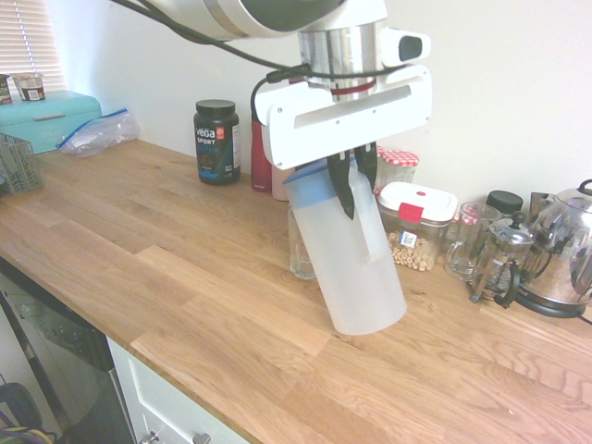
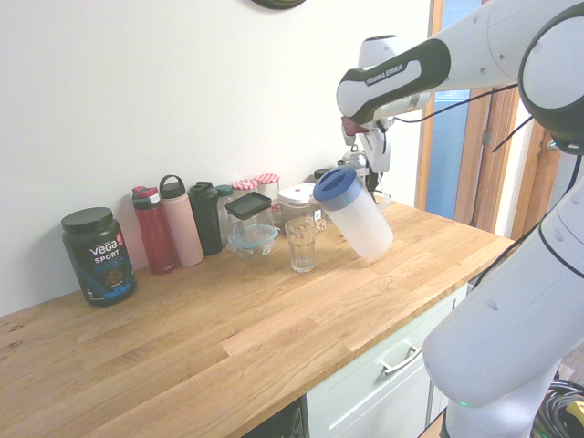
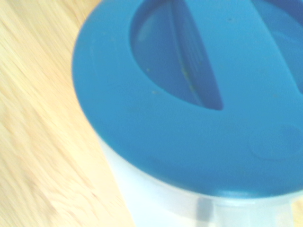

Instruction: Pour me some water

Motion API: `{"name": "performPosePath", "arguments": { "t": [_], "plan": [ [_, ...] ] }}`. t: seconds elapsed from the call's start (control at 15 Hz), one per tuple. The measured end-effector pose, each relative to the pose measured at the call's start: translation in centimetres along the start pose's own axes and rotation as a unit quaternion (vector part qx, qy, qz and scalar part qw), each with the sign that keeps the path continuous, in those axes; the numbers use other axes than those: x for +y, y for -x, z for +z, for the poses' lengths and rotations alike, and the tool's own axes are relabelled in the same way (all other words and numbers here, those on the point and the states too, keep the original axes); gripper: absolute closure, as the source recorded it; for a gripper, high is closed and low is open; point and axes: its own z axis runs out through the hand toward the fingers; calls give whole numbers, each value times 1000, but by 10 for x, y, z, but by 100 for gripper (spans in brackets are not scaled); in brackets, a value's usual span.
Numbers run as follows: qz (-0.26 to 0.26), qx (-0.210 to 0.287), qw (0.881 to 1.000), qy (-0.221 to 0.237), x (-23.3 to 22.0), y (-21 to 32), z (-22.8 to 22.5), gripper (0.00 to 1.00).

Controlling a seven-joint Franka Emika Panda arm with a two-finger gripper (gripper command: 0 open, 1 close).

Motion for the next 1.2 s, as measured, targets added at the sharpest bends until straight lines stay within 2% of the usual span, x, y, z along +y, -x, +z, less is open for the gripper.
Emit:
{"name": "performPosePath", "arguments": {
  "t": [0.2, 0.6, 1.2],
  "plan": [
    [-43, -21, 996, 70, -23, -18, -6, 100],
    [-82, -58, 979, 179, -68, -54, 12, 100],
    [-103, -85, 959, 250, -90, -82, 24, 100]
  ]
}}
